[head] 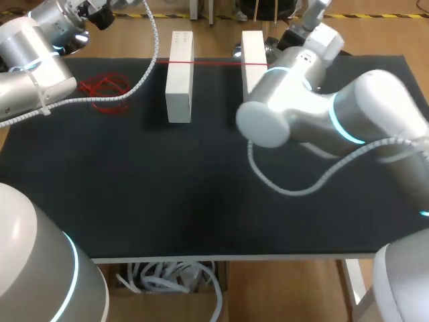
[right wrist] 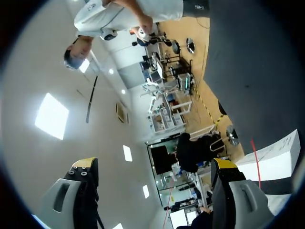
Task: Grab the tape and strap the tape.
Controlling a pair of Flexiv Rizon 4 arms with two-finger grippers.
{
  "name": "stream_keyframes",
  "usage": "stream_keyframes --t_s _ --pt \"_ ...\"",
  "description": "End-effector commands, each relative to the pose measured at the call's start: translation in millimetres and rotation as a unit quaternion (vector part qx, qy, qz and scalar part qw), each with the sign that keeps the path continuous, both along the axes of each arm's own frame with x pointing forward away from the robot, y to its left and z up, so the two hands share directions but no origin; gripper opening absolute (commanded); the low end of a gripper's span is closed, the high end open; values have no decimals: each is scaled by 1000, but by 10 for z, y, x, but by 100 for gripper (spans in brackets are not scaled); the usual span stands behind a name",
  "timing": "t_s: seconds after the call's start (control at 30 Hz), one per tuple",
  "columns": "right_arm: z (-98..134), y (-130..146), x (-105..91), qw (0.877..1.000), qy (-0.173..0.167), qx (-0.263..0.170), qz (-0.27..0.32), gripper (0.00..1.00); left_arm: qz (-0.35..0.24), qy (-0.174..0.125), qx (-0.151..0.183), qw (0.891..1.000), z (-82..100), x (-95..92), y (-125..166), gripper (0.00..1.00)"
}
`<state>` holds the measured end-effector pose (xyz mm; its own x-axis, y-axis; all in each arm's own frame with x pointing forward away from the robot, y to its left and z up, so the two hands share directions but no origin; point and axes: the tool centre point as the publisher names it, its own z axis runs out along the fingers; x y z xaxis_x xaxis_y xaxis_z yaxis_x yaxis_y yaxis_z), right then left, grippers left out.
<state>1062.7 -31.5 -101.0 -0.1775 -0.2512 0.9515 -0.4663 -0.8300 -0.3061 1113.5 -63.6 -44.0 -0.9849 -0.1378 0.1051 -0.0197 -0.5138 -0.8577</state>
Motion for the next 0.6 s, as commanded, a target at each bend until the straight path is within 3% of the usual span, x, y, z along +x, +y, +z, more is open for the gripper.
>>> stream_keyframes --t_s 0.03,0.2,0.6 --pt "43 -96 93 982 -11 5 189 100 2 0 0 1000 -1 -7 -6 0" --pt "107 -96 200 976 -34 11 215 100 2 0 0 1000 -1 -7 -6 0" --pt "201 101 371 983 -42 33 178 100 2 0 0 1000 -1 -7 -6 0"
